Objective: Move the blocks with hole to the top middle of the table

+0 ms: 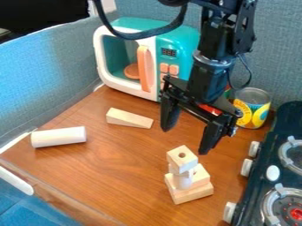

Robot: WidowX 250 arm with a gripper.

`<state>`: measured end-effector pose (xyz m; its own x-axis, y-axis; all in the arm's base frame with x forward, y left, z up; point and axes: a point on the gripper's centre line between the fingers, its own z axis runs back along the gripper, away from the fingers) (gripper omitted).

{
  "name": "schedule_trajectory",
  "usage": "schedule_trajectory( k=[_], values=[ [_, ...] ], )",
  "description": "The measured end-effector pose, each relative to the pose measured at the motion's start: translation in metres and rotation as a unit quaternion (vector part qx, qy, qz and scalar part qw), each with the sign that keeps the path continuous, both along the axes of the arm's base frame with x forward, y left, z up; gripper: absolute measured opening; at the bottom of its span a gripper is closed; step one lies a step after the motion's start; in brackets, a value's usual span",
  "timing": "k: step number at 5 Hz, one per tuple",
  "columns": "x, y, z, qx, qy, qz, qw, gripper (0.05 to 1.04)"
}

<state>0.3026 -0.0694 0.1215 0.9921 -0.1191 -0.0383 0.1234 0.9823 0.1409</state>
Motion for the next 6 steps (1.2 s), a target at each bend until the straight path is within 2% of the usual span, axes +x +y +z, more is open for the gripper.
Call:
schedule_trajectory(
  k=[2, 3, 4, 6],
  values=[
    [0.001, 0.006, -0.015, -0.007, 0.03, -0.026, 0.9992, 1.001],
    [0.0, 0.013, -0.018, -0.024, 0.036, -0.019, 0.9989, 1.001],
    [0.002, 0.017, -0.02, -0.037, 0.036, -0.026, 0.9984, 1.001],
    [0.0, 0.015, -0.024, -0.045, 0.036, -0.026, 0.998, 1.001]
  ],
)
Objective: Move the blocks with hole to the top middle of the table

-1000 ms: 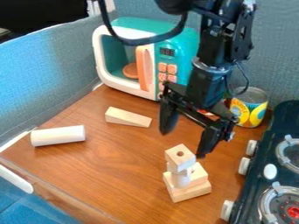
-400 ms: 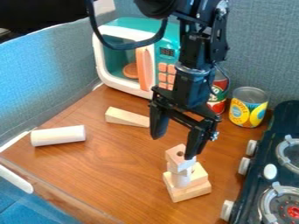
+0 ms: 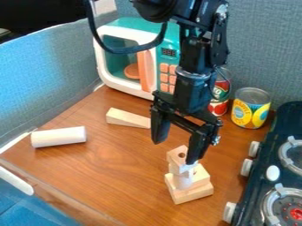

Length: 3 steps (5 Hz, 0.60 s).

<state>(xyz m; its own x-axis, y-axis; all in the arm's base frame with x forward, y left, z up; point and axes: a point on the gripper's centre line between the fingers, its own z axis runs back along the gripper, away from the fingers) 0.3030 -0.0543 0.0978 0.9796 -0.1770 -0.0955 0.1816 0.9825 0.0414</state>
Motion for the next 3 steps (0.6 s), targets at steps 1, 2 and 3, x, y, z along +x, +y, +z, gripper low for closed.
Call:
schedule_trajectory(
  k=[1, 2, 3],
  values=[
    [-0.0028, -0.0021, -0.0039, -0.008, 0.004, -0.002, 1.0, 1.001],
    [-0.004, -0.0033, -0.0063, -0.011, 0.003, -0.006, 0.9999, 1.001],
    [-0.004, -0.0033, -0.0079, -0.012, 0.003, -0.011, 0.9999, 1.001]
  ],
)
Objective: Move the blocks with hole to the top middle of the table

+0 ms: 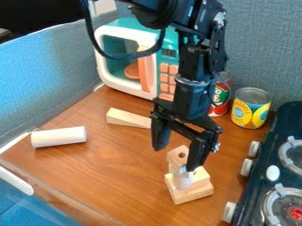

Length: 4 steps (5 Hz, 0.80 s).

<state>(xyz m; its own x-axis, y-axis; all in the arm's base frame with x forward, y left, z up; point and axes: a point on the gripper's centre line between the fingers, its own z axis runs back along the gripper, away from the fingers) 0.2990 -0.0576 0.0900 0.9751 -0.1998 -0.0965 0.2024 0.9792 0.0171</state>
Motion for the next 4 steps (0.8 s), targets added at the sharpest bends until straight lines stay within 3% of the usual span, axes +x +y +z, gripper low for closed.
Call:
schedule_trajectory(
  k=[1, 2, 3, 4],
  values=[
    [0.0017, -0.0004, -0.0005, -0.001, -0.006, -0.002, 1.0, 0.951],
    [0.0024, -0.0005, -0.0016, -0.003, -0.01, -0.004, 0.9999, 0.655],
    [0.0029, -0.0002, -0.0016, -0.001, -0.012, 0.002, 0.9999, 0.555],
    [0.003, 0.0001, -0.0016, 0.0, -0.013, 0.002, 0.9999, 0.555]
  ],
)
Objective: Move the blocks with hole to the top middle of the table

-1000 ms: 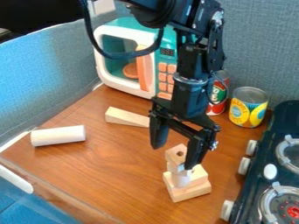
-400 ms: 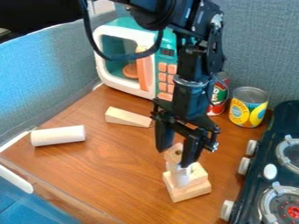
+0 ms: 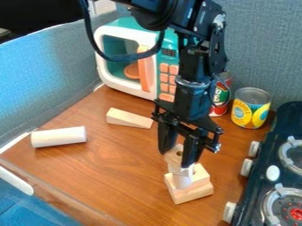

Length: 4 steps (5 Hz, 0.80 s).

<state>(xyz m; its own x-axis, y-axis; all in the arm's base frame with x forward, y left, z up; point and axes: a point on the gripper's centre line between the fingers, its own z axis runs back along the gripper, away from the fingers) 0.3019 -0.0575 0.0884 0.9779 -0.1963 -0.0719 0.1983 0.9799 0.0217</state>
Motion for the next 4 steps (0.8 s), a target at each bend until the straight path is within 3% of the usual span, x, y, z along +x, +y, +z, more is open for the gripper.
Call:
schedule_trajectory(
  k=[1, 2, 3, 4],
  values=[
    [0.0, -0.001, 0.0, -0.004, 0.002, -0.002, 1.0, 0.555],
    [0.004, -0.001, 0.022, -0.007, -0.03, 0.015, 0.9994, 0.554],
    [0.016, 0.025, 0.046, -0.013, -0.073, 0.092, 0.9931, 0.554],
    [0.026, 0.047, 0.048, -0.008, -0.071, 0.136, 0.9881, 0.554]
  ],
)
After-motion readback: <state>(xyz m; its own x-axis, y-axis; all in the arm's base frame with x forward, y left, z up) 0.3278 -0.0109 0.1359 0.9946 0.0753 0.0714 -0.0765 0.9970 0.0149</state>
